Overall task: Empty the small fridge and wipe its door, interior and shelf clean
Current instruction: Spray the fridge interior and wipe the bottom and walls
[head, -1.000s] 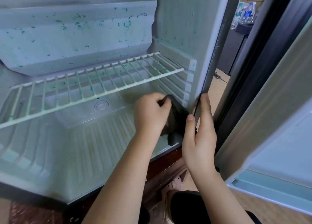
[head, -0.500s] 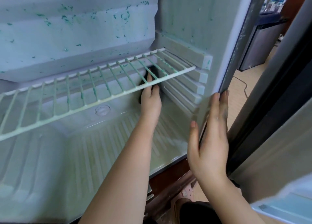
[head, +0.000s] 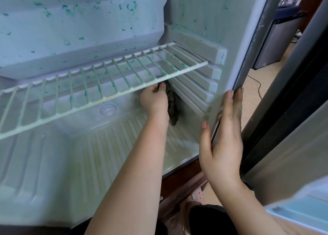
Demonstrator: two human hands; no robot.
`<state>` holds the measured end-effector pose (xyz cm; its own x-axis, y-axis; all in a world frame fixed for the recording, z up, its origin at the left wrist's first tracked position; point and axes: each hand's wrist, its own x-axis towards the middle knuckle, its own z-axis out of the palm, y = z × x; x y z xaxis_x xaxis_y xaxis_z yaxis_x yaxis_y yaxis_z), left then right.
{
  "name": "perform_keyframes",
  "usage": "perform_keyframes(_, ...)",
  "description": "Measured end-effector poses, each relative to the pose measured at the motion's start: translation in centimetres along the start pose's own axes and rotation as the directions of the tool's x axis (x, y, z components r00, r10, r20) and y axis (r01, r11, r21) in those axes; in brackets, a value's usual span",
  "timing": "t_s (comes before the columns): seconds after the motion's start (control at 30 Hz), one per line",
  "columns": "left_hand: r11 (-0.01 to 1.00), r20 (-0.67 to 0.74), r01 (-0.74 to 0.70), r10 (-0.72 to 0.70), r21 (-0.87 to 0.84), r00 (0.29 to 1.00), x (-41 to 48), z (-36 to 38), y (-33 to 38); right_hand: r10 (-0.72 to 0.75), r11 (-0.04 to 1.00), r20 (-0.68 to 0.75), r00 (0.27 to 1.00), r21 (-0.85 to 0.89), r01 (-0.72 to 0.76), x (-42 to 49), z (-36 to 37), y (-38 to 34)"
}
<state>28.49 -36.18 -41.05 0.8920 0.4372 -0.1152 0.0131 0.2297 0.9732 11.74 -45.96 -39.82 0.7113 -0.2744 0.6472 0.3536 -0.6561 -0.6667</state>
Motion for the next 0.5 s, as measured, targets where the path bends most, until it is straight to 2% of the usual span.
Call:
perform_keyframes(0.07,0.996,-0.076,-0.069,0.065,-0.057,0.995,-0.8,0.2,1.0,-0.002,1.0,0.008,1.0,0.001,0.002,0.0,-0.1,0.0)
perform_keyframes(0.13,0.976,-0.114,-0.203,0.193,-0.083,0.974,-1.4,0.9,2.1,-0.005,1.0,0.014,1.0,0.009,0.005,0.0,-0.2,0.1)
perform_keyframes(0.23,0.919,-0.05,-0.393,0.394,0.025,0.918,-2.0,1.4,2.9,0.005,1.0,0.032,0.999,0.011,-0.005,-0.1,-0.2,0.1)
perform_keyframes(0.3,0.918,-0.011,-0.384,0.387,0.1,0.922,-2.4,1.0,2.2,0.01,1.0,0.036,0.999,0.015,-0.01,-0.1,-0.3,0.1)
perform_keyframes(0.4,0.962,0.044,-0.273,0.272,0.02,0.961,-4.0,0.6,1.7,0.019,1.0,0.034,0.999,0.016,-0.019,0.0,-0.3,0.0)
perform_keyframes(0.5,0.964,0.137,-0.267,0.266,-0.012,0.954,-7.1,0.2,2.4,0.033,0.999,0.011,0.999,0.011,-0.033,0.0,-0.4,-0.3)
